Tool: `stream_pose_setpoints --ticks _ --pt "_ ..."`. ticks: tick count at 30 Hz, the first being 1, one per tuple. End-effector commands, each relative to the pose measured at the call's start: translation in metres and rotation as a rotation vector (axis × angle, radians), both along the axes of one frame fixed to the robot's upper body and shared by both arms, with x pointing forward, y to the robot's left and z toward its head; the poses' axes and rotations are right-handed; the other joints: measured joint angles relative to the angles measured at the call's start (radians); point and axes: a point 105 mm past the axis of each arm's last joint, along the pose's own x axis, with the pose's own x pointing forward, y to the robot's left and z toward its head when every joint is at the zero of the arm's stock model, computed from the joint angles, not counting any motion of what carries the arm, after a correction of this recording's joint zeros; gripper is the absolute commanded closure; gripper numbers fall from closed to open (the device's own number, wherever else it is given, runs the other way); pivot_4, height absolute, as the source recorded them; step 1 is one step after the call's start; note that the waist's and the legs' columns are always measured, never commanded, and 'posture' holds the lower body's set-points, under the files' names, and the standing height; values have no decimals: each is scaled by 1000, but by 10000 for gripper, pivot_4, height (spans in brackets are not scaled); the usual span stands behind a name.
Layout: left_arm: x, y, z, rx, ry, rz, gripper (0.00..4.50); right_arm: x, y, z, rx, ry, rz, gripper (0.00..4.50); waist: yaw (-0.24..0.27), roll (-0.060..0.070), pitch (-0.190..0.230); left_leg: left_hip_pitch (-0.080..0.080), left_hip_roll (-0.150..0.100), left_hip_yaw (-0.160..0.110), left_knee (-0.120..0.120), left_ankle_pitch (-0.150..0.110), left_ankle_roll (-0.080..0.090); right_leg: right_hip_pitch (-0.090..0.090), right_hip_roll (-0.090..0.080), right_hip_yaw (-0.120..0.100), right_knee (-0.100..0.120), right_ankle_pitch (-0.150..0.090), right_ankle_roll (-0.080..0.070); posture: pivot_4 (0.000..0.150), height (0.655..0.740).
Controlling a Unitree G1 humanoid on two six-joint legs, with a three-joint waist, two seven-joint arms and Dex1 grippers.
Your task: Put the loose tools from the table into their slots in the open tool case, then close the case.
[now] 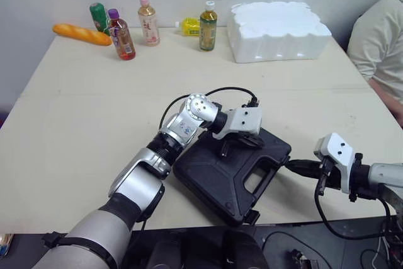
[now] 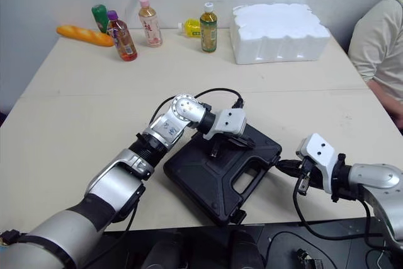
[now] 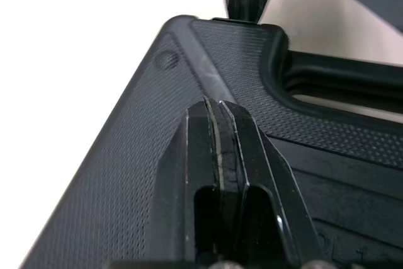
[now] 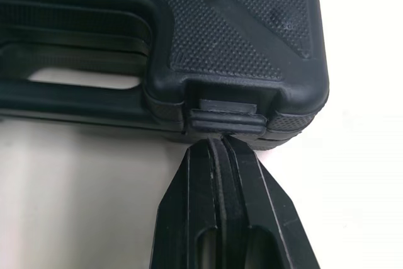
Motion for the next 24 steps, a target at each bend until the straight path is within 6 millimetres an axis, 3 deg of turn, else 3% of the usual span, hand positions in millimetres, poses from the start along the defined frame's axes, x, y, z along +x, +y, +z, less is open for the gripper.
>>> stream_pose_setpoints --ticks 1,9,24 --pt "-4 18 -54 200 68 24 44614 1 17 21 30 -83 65 45000 -3 0 0 0 0 0 0 0 0 0 0 0 0 0 0 1500 7383" --pt "-6 19 -55 203 83 23 44614 3 24 25 48 -85 84 45000 -7 1 -2 13 6 1 -2 -6 0 13 1 0 -4 -1 -2 1500 7383" --pt "-3 25 -64 233 55 34 44614 13 34 35 74 -121 102 45000 -2 1 -3 12 6 -1 -2 -7 0 14 -1 -2 -7 -1 -2 1500 7383"
